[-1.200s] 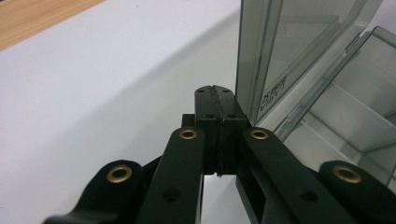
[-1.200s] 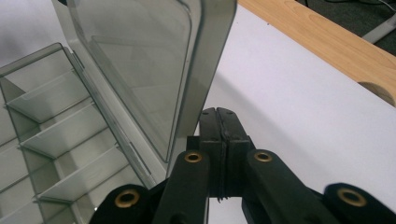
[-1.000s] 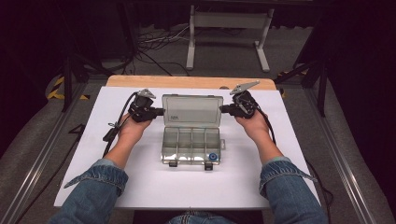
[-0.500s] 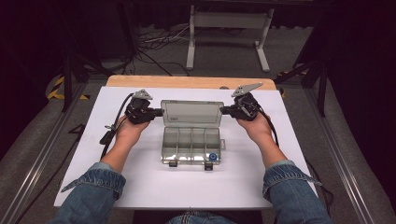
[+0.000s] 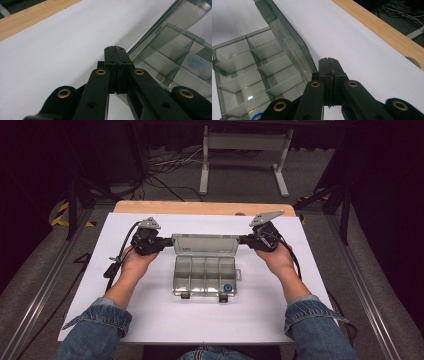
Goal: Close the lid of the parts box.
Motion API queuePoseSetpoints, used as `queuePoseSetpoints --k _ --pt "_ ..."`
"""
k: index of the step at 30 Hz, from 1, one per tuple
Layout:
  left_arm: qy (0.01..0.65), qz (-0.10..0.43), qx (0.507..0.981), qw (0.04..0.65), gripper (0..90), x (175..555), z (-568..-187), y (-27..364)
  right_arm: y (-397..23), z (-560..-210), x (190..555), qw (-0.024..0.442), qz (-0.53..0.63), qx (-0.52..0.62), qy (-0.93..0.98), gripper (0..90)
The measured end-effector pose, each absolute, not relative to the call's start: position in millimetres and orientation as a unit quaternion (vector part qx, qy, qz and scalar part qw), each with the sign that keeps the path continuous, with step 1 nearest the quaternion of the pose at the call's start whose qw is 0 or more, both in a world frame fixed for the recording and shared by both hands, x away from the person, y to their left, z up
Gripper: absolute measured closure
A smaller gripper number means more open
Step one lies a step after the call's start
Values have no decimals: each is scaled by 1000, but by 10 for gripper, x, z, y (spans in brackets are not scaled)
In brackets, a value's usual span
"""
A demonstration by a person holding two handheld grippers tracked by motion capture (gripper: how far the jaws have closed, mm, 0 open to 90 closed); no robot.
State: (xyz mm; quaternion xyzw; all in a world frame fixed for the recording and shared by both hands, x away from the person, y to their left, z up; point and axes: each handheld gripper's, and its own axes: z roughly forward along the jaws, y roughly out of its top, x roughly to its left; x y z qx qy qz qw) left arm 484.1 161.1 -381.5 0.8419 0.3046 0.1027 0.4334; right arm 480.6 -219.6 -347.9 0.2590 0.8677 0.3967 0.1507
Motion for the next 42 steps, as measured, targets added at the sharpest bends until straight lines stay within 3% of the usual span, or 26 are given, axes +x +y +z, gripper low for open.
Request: queuePoseSetpoints --k 42 --pt "229 68 867 438 891 4438 -3756 1663 -2148 -3570 4379 112 398 218 884 900"
